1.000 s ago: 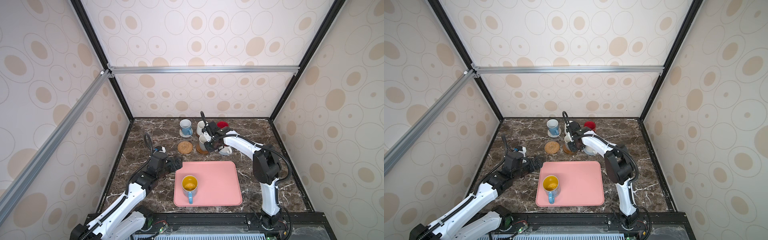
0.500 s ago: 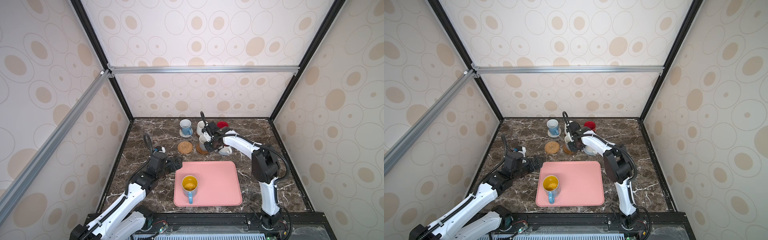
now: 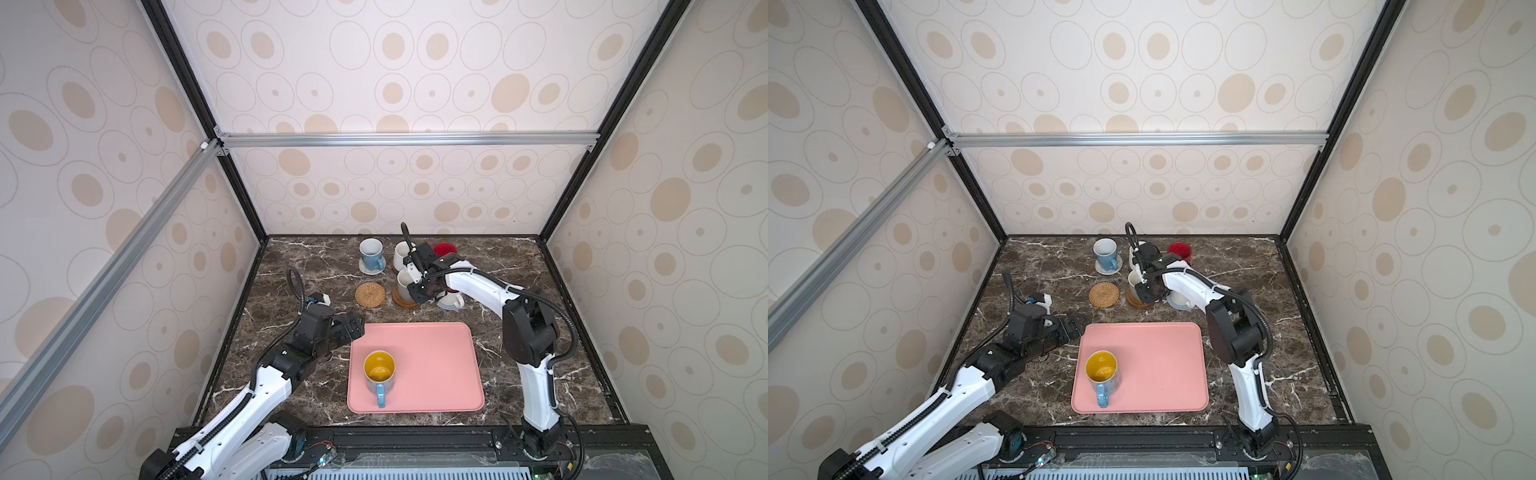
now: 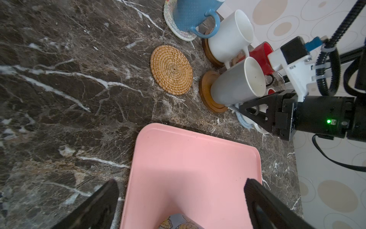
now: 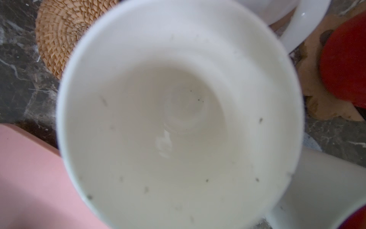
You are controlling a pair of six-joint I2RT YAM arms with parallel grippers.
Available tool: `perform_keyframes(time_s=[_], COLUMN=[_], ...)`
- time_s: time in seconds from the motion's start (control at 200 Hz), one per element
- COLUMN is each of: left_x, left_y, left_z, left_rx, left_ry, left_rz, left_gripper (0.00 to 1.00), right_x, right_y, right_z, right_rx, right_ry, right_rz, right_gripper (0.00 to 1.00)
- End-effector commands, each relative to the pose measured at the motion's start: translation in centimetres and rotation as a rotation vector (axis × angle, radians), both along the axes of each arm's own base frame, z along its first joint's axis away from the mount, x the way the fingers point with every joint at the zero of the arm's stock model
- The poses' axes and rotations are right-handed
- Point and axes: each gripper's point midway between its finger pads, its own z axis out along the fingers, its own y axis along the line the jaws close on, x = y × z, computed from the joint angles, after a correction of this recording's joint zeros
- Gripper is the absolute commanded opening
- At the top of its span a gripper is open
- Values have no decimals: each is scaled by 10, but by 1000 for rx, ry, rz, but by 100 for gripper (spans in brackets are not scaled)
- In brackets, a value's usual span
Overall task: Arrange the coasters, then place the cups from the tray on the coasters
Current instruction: 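Lower the white mug onto the wooden coaster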
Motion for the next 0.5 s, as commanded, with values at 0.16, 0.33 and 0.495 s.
perform_keyframes(time_s=[0.16, 0.33, 0.495], left_x=[1, 1, 3], left_y=[5, 5, 5], left_z=[8, 10, 13], left_rx=[-5, -3, 6], left_ry=[-9, -15, -23], left_rz=[25, 23, 19], left_gripper=[100, 100, 100], right_x=[5, 2, 0], right_y=[4, 4, -1], right_z=[6, 13, 26], right_rx=[31, 42, 47], right_ry=[-4, -10, -34], right_rz=[-1, -4, -11], right_gripper=[30, 36, 41])
